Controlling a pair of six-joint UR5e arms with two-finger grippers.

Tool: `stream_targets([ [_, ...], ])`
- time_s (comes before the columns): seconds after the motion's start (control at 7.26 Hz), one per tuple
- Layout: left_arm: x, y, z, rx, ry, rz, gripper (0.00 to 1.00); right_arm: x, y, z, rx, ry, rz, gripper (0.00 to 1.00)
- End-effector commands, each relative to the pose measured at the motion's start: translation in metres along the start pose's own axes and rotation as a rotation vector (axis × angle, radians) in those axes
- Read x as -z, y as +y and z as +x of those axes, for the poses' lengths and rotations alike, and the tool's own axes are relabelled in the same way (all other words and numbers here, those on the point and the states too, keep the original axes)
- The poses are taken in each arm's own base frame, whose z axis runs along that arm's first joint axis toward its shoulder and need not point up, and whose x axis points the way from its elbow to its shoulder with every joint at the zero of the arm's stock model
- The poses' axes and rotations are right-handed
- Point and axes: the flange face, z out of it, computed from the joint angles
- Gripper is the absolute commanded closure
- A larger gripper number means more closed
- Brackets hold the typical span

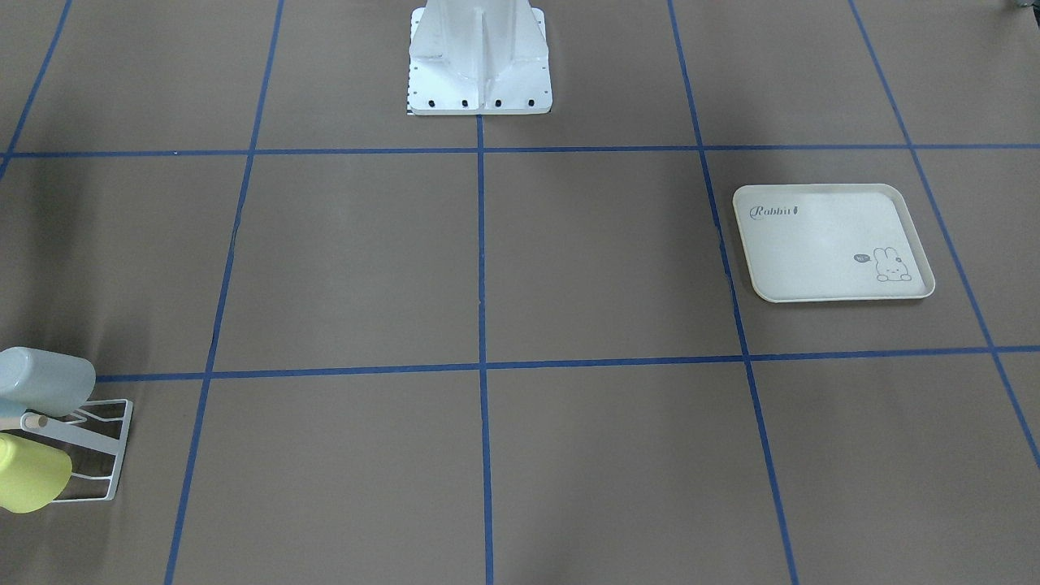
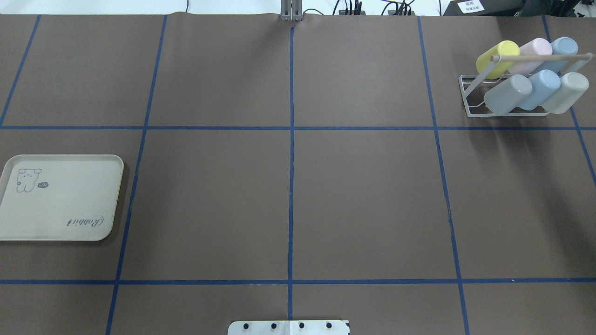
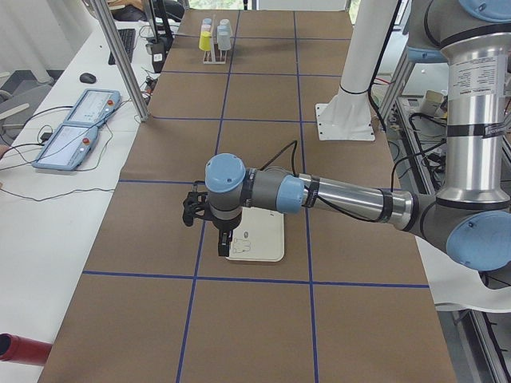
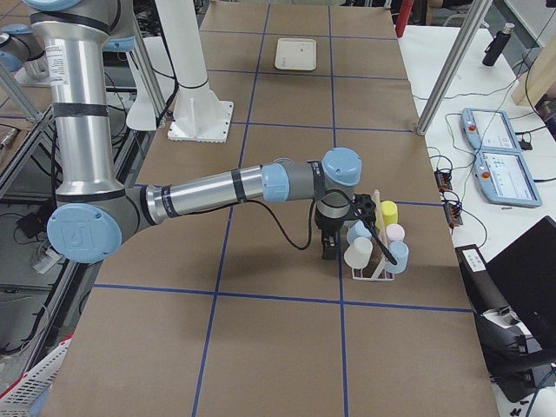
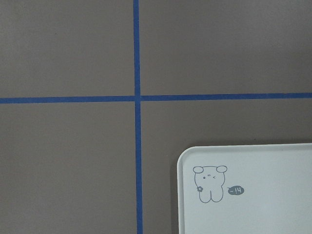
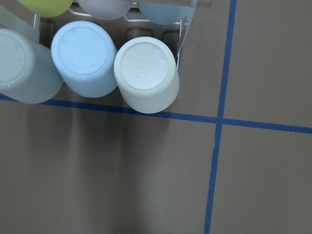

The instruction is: Transfer IKEA cup to right arm and place on rack

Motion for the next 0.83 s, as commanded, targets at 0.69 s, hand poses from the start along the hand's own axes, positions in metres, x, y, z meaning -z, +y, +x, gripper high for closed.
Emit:
stream_targets([
  [0.69,0.0006,-0.0023,0.0012,-0.024,-0.002,0.019,0.0,0.001,-0.0009,-0.0035,0.003,-0.015,0.001,0.01],
])
